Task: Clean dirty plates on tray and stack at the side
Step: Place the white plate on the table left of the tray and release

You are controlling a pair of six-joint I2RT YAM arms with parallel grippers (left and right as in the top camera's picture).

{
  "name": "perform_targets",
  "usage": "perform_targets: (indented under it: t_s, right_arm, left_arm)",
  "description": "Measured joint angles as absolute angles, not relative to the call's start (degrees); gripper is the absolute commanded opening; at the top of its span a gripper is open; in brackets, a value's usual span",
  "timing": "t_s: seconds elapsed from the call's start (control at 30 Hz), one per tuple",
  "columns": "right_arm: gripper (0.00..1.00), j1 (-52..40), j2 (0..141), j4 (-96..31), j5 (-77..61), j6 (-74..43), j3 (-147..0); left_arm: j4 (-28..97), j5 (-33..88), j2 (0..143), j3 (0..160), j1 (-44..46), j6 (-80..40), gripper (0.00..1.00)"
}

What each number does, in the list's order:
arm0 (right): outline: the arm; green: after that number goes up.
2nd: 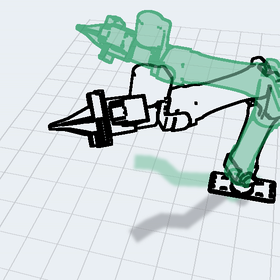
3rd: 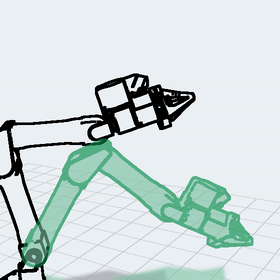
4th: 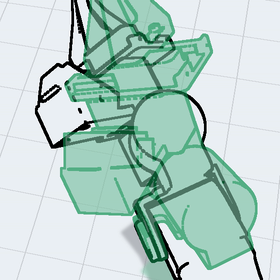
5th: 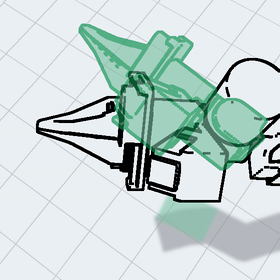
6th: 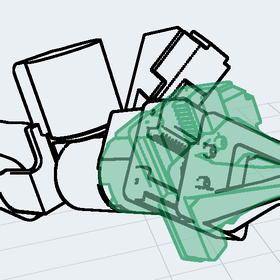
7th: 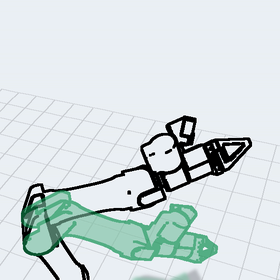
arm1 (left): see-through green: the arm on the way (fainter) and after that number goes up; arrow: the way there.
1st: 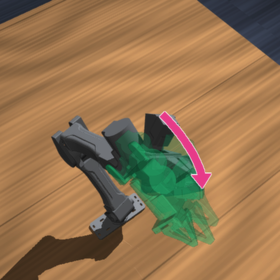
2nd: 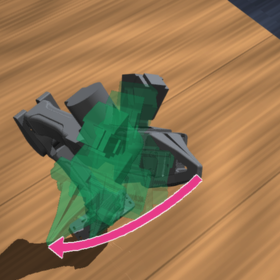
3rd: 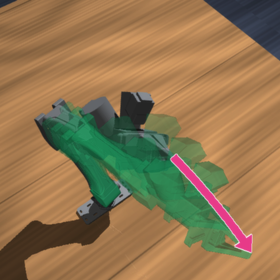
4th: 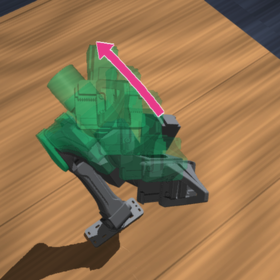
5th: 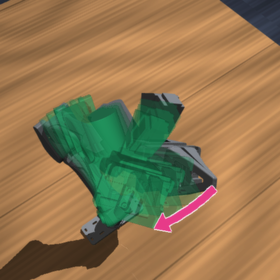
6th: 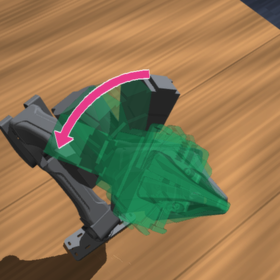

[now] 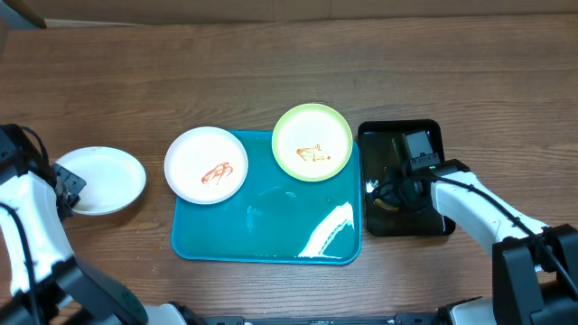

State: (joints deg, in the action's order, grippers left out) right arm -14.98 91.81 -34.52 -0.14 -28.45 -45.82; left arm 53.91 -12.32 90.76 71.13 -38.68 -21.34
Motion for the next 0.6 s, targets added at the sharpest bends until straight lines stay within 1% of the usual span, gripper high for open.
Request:
perform_targets:
  t_s: [0.1,0.17,0.2,0.27,0.3,0.37,0.4,0.43,0.5,0.57,0.6]
  right_arm:
    - [0.04,-15.0,91.8,-34.6,-0.1,-28.4,-45.8]
    - [0.04,-15.0,91.8,-34.6,-0.1,-28.4,-45.8]
    - [0.04,-15.0,91.8,-34.6,-0.1,-28.4,-45.8]
    - [0.04,-15.0,91.8,-34.6,-0.2,-28.4,-45.8]
    - [0.04,-15.0,91.8,-34.6,-0.1,-28.5,-45.8]
    - [0.04,-15.0,91.8,-34.7,-0.1,-28.4,-45.8]
    - [0.05,-15.0,91.8,-34.7,-0.1,-28.4,-45.8]
    - [0.04,-15.0,91.8,-34.7,-0.1,-28.5,-45.9]
    - [0.04,-15.0,91.8,-34.8,-0.1,-28.5,-45.9]
    - [0.04,-15.0,91.8,-34.8,-0.2,-28.4,-45.9]
    - [0.04,-15.0,91.8,-34.8,-0.2,-28.5,-45.9]
  left_arm:
    - [53.7,-11.3,94.3,71.1,-38.7,-21.3,0.05]
    - [53.7,-10.3,96.3,71.1,-38.7,-21.4,0.16]
    - [53.7,-9.8,97.0,71.1,-38.7,-21.6,0.17]
    - [53.6,-9.3,97.4,71.1,-38.7,-22.0,0.16]
    - [53.6,-9.1,97.4,71.1,-38.7,-22.0,0.19]
    - [53.6,-8.7,97.4,71.2,-38.7,-22.0,0.33]
    - [53.6,-8.2,97.4,71.2,-38.7,-22.0,0.38]
    - [53.6,-7.4,97.4,71.2,-38.7,-22.0,0.42]
    - [53.6,-4.0,97.4,71.3,-38.7,-21.5,0.45]
    - [53.3,2.1,97.4,72.1,-38.3,-19.4,0.5]
    - [53.0,3.3,97.4,72.4,-38.0,-18.7,0.54]
